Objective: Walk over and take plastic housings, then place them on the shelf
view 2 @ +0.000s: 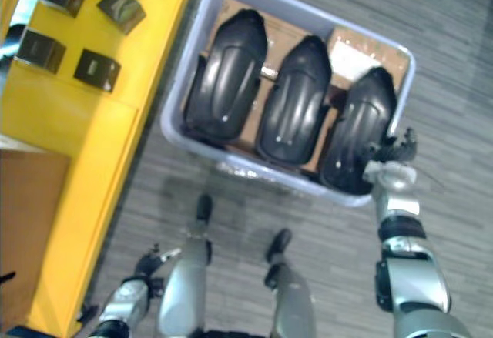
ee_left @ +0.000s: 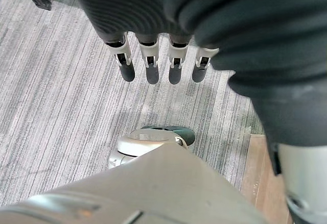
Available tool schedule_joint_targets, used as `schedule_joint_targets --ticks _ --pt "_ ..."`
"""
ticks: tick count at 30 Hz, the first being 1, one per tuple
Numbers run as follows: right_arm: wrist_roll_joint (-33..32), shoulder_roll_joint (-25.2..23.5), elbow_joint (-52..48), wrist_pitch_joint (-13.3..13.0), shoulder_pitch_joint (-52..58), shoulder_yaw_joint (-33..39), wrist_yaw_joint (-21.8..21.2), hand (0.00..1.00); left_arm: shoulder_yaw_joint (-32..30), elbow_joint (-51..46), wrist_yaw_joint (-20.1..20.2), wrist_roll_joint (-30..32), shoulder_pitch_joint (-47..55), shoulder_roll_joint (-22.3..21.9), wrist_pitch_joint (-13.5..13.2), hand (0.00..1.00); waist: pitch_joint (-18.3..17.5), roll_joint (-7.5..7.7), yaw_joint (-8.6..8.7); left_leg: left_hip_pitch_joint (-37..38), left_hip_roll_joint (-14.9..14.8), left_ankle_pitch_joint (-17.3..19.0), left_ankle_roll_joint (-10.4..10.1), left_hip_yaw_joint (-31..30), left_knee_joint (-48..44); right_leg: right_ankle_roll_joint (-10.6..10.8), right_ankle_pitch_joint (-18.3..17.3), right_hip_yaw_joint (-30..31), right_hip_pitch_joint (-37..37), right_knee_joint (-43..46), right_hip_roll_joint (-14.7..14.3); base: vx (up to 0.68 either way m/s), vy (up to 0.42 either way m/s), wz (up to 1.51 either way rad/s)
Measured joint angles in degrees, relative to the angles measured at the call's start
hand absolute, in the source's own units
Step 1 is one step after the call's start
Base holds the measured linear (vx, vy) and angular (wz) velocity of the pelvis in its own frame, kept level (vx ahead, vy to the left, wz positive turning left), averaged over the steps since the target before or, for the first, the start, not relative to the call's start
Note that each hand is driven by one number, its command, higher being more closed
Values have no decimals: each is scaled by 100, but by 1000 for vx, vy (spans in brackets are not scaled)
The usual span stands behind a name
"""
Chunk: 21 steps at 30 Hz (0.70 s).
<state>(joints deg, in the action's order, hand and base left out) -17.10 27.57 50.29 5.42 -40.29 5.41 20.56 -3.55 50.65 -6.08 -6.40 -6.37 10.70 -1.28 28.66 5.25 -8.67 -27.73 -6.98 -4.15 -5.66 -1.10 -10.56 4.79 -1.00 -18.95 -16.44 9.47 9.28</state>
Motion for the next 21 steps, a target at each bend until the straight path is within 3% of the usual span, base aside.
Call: schedule_joint_targets --ticks 3,8,17,18,21 --pt "49 -42 28 5 -11 3 -48 0 -21 0 1 -20 0 -6 -35 0 0 0 -10 -101 -10 -22 -12 -7 4 1 -1 3 -125 49 0 -10 3 -1" --pt "370 -43 68 469 -174 9 75 0 -64 -1 -8 -49 -6 -30 -184 0 4 -1 -22 -160 -25 -36 -18 -12 15 0 -8 -3 -203 90 -5 0 0 0" --pt "511 50 -28 773 -344 186 204 0 -291 -173 -25 -493 -43 -172 -426 0 26 -45 -13 -435 10 -96 -42 -121 -1 39 -224 -96 -591 522 103 2 2 5" --pt "565 95 -66 811 -342 187 202 100 -292 -245 -26 -500 -43 -192 -441 0 39 -67 -12 -474 15 -114 -55 -156 4 43 -252 -122 -625 574 113 -9 -1 15" --pt "759 156 -195 897 -413 182 199 100 -304 -249 -47 -558 -43 -219 -565 0 46 -78 -24 -559 13 -134 -54 -160 2 14 -321 -120 -788 761 168 -30 7 3"
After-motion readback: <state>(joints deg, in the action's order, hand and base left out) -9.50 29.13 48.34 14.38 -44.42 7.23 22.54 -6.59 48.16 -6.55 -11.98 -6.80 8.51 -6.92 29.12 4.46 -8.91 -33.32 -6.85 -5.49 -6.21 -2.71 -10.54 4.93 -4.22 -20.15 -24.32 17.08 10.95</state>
